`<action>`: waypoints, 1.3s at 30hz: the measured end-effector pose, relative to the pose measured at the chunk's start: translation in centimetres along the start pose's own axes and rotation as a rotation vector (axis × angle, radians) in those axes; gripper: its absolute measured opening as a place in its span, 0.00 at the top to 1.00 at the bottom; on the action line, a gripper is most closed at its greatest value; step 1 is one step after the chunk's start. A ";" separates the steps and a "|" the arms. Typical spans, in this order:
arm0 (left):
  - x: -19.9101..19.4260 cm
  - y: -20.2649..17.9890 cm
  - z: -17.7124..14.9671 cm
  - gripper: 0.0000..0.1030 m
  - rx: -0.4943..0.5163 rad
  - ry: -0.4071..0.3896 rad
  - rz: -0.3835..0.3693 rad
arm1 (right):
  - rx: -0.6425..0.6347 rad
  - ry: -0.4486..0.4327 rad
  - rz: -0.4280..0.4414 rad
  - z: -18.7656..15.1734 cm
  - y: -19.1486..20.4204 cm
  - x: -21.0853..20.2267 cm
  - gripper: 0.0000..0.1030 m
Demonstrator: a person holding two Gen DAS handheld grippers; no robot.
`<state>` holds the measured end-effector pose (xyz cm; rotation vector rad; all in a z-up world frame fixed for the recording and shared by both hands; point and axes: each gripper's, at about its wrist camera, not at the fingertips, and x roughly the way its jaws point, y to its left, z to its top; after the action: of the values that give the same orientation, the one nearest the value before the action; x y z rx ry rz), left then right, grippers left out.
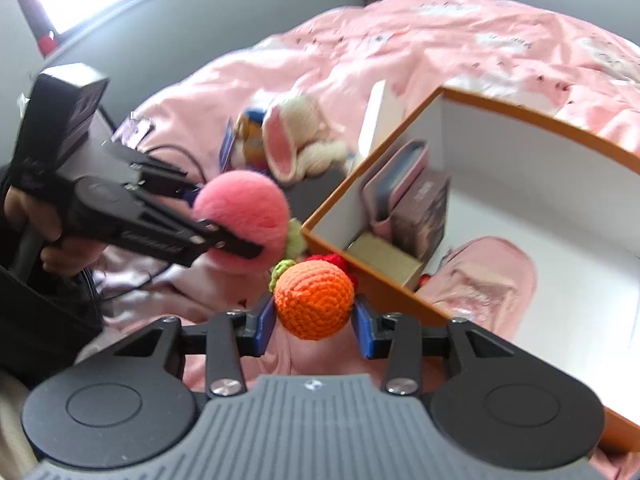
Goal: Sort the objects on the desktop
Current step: 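Lift the pom-pom with left tool while right tool lifts the orange ball toward the box, then lower the pom-pom into the box with left tool while right tool releases the orange ball inside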
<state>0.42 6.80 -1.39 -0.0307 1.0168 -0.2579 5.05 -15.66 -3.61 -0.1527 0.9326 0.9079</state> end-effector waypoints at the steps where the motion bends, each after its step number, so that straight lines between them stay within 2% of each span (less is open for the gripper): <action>1: -0.9 -0.3 0.2 0.51 0.006 -0.021 -0.012 | 0.008 -0.018 0.001 0.3 -0.2 -0.2 0.57; 5: -2.5 -2.0 2.5 0.51 0.021 -0.101 -0.054 | 0.032 -0.102 -0.025 0.7 -0.9 -2.5 0.57; 10: -3.6 -4.4 5.5 0.51 0.073 -0.192 -0.102 | 0.032 -0.182 -0.133 1.6 -1.8 -5.1 0.57; 16: -2.0 -8.2 8.8 0.51 0.134 -0.222 -0.165 | -0.013 -0.188 -0.331 1.9 -3.0 -7.6 0.57; 19: -0.2 -9.7 10.5 0.51 0.151 -0.221 -0.212 | -0.040 -0.164 -0.391 1.7 -4.1 -8.6 0.57; 23: 3.5 -11.1 12.0 0.51 0.138 -0.181 -0.294 | -0.022 -0.096 -0.438 1.7 -6.4 -8.5 0.57; 26: 6.8 -11.8 12.5 0.51 0.109 -0.115 -0.333 | -0.003 -0.030 -0.445 1.5 -8.3 -7.6 0.57; 31: 10.9 -12.4 12.2 0.51 0.072 -0.012 -0.347 | -0.008 0.078 -0.447 1.0 -10.4 -5.9 0.57; 35: 12.8 -12.4 11.9 0.51 0.038 0.055 -0.371 | 0.025 0.154 -0.417 0.9 -12.1 -4.4 0.57; 39: 14.5 -12.4 11.7 0.51 0.015 0.116 -0.378 | 0.004 0.228 -0.411 0.7 -12.7 -3.2 0.57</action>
<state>15.09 -9.62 -5.51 -0.1975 1.1205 -0.6176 13.88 -25.32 -3.98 -0.4348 1.0648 0.5140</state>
